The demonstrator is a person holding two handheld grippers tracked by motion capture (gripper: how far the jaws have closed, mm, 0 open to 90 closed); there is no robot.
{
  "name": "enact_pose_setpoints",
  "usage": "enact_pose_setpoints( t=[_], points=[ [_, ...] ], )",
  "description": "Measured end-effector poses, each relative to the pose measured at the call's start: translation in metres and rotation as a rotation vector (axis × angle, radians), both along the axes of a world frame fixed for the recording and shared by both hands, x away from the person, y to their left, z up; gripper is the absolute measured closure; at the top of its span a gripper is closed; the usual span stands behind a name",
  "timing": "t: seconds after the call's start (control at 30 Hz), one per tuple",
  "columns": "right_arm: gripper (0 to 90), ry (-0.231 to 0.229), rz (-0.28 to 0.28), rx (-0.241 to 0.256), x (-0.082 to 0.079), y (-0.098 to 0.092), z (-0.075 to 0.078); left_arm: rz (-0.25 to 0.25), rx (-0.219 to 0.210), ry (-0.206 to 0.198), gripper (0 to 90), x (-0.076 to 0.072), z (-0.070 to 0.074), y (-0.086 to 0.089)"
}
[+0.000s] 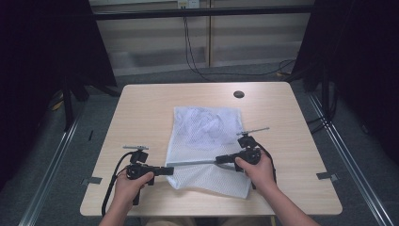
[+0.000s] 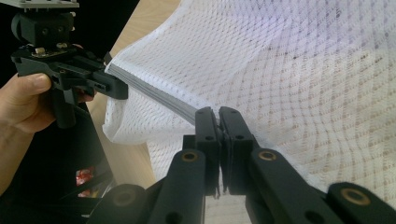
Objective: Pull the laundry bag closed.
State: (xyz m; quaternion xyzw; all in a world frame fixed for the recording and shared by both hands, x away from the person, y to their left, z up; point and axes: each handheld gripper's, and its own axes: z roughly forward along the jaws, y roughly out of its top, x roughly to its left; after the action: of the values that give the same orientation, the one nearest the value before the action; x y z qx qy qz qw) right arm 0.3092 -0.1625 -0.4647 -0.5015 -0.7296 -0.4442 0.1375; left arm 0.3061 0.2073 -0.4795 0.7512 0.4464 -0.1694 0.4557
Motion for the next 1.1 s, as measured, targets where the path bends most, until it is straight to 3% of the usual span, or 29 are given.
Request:
enact_pose_setpoints(
  t=[0.77, 1.1],
  points=[
    [87.0, -0.002, 0.004, -0.014, -0.0014, -0.0018, -0.0009, 0.006, 0.006, -0.007, 87.9, -0.0001, 0.0007, 0.0035],
    [87.0, 0.002, 0.001, 0.003, -0.0029, -0.0065, -0.0020, 0.005, 0.003, -0.003, 87.9, -0.0009, 0.0002, 0.0033]
  ],
)
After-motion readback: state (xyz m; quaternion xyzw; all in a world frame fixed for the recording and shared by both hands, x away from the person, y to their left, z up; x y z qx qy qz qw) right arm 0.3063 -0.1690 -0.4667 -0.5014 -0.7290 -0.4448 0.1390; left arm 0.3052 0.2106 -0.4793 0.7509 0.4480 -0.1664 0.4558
